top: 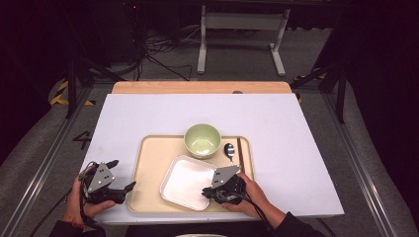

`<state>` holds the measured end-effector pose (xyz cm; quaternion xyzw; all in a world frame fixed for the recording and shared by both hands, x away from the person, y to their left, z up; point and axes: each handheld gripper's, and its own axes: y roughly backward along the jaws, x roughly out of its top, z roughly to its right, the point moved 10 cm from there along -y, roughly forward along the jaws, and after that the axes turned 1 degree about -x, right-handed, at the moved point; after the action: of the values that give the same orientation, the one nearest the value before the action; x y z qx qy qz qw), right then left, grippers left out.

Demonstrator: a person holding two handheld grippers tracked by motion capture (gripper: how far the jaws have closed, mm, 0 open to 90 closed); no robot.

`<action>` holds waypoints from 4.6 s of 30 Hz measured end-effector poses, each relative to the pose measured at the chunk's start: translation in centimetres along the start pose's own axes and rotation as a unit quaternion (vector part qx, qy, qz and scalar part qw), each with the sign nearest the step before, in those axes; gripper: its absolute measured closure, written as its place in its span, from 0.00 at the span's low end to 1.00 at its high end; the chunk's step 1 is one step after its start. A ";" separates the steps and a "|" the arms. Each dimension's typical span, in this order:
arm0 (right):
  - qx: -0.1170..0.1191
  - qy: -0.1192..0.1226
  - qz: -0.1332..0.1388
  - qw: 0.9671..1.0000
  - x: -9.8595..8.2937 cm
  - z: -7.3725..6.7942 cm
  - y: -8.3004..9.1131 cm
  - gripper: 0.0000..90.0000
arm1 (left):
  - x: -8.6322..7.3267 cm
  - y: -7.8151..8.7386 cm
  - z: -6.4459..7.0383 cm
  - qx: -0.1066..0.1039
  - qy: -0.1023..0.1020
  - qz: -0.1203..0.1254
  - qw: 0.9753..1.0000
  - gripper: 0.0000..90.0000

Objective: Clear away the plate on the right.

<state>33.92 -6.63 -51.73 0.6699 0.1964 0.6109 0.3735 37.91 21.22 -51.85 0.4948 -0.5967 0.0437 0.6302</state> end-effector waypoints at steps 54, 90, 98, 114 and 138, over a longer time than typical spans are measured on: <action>-0.107 -0.023 0.016 0.994 -2.3 3.5 6.2 0.56 | 0.0 -0.1 0.1 -0.002 -0.003 -0.002 1.000 0.13; -0.207 -0.049 0.016 0.977 -3.1 7.5 9.4 0.29 | -0.1 -0.2 0.2 -0.004 -0.005 -0.006 1.000 0.13; -0.228 -0.062 0.020 0.972 -4.0 9.1 10.5 0.23 | -0.1 -0.2 0.3 -0.004 -0.005 -0.007 1.000 0.13; -0.266 -0.081 0.020 0.960 -7.1 12.2 12.4 0.20 | -0.1 -0.2 0.2 -0.004 -0.007 -0.008 1.000 0.13; -0.321 -0.141 0.019 0.936 -13.0 14.2 15.4 0.20 | 0.0 -0.6 0.0 -0.006 -0.001 -0.007 1.000 0.13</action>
<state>42.40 -29.54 -48.70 0.5974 -0.0779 0.5473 0.5810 38.29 20.91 -52.19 0.4953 -0.5941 0.0346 0.6330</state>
